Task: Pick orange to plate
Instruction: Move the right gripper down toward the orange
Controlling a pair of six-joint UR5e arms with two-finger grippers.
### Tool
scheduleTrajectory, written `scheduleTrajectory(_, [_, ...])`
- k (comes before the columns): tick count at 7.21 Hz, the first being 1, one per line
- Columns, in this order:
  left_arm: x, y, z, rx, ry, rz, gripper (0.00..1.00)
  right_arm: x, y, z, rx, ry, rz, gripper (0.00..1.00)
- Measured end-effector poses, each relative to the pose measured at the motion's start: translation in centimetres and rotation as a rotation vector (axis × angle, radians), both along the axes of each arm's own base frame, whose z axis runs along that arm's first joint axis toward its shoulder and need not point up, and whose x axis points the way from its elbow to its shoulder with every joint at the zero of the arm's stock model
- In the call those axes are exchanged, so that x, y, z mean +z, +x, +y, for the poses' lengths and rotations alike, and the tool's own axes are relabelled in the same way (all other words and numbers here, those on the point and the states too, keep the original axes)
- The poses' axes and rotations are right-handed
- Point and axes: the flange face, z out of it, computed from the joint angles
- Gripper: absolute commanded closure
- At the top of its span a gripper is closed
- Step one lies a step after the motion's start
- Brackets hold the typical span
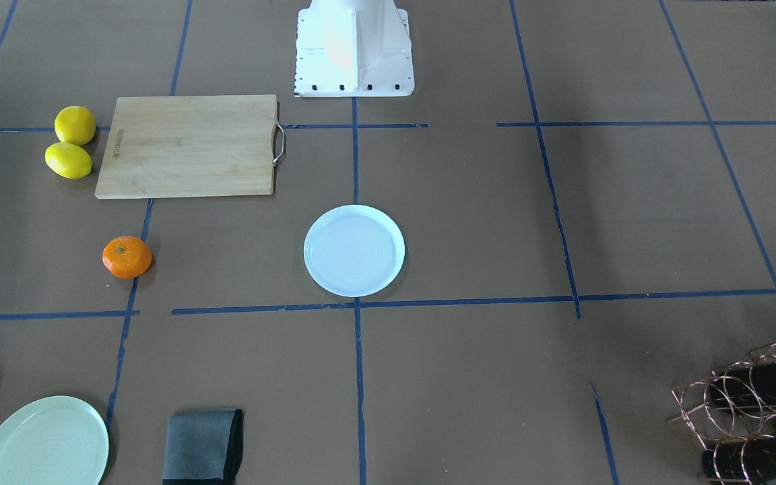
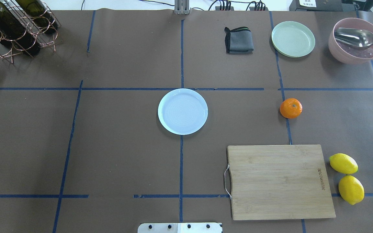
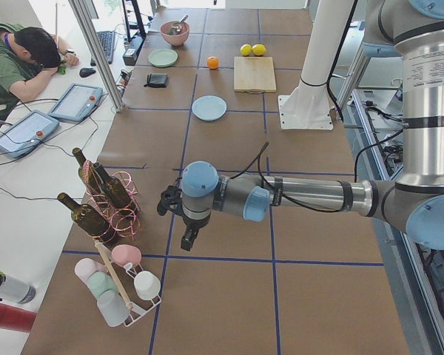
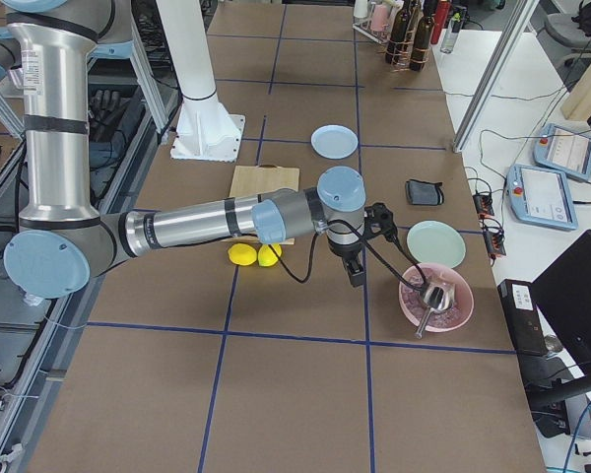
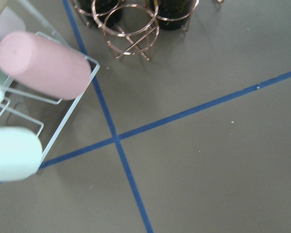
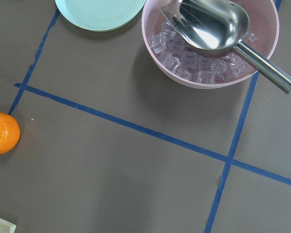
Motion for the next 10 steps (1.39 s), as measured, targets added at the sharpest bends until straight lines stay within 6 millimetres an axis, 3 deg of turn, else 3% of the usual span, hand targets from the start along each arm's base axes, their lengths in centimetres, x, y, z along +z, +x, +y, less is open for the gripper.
scheduleTrajectory(2, [2.2, -0.6, 2.2, -0.011, -0.112, 0.001, 0.00, -0.5, -1.5, -0.4, -0.013, -0.008, -0.004, 0.00])
scheduleTrajectory(3, [2.5, -0.7, 2.3, -0.012, -0.134, -0.002, 0.00, -1.6, -3.7, -1.2, -0.019, -0.024, -0.013, 0.00])
scheduleTrajectory(5, [2.4, -0.7, 2.0, -0.015, -0.139, -0.007, 0.00, -4.7, -10.8, -2.6, -0.017, -0.044, -0.030, 0.00])
scheduleTrajectory(8, [1.7, -0.6, 1.8, -0.015, -0.122, -0.006, 0.00, -8.8, -24.7, -1.6, 0.068, -0.055, -0.036, 0.00])
scheduleTrajectory(10, [1.6, -0.6, 1.8, -0.013, -0.118, -0.006, 0.00, -9.2, -30.8, -0.4, 0.099, -0.056, -0.003, 0.00])
